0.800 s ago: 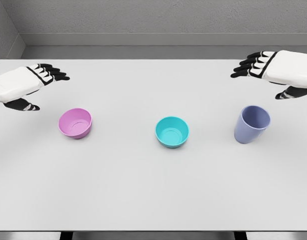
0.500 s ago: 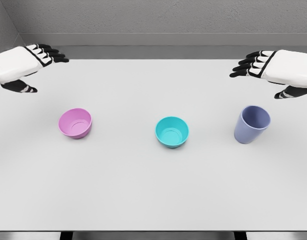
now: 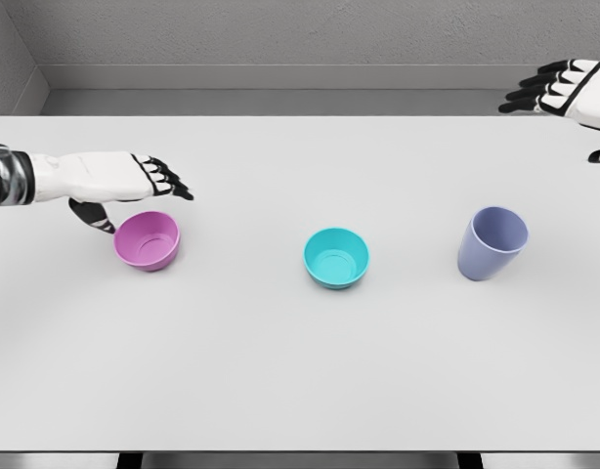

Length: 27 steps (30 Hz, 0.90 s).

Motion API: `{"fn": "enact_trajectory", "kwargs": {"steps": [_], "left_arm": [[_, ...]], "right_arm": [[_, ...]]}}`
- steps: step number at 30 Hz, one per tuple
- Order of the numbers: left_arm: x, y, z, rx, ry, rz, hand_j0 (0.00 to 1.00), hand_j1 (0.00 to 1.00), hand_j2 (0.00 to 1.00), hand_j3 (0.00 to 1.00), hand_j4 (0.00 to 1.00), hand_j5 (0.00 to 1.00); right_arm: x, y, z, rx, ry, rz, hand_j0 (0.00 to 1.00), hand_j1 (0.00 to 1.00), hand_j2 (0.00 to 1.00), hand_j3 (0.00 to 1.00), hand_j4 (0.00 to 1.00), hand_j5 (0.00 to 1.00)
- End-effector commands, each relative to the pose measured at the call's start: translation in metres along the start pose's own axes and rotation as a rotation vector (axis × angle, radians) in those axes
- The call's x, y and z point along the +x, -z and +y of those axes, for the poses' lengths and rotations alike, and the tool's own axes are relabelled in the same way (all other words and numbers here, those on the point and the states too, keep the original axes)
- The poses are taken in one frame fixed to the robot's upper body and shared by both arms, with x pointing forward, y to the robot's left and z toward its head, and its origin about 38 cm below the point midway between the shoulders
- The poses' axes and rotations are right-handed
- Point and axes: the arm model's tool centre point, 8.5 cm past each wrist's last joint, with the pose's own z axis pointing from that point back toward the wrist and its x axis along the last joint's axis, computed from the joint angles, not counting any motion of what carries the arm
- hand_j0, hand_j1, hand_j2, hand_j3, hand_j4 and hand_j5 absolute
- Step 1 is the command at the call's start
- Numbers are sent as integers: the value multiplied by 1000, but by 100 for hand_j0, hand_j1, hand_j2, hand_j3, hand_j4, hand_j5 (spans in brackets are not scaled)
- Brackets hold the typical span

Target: Stacking bowl and cup with both arms

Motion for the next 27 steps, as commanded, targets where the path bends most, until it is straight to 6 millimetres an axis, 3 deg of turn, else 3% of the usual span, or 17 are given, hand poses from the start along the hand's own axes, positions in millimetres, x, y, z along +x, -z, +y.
{"fn": "enact_trajectory", "kwargs": {"steps": [1,14,17,27], "left_arm": [[-7,-4,-5,-10,-23,17,100,100,100,100,100,100],[-5,2,-17,-44,-37,9,100,100,100,100,100,100],[0,8,-26,-70,-38,-8,100,100,100,100,100,100],[-2,8,-27,-74,-44,-4,100,100,100,100,100,100]], "right_arm": [[-3,-5,-2,5,-4,15,100,100,100,100,100,100],[8,5,24,92,8,-21,100,100,100,100,100,100],[17,15,39,141,14,-56,100,100,100,100,100,100],[26,20,43,155,6,-85,100,100,100,100,100,100]]}}
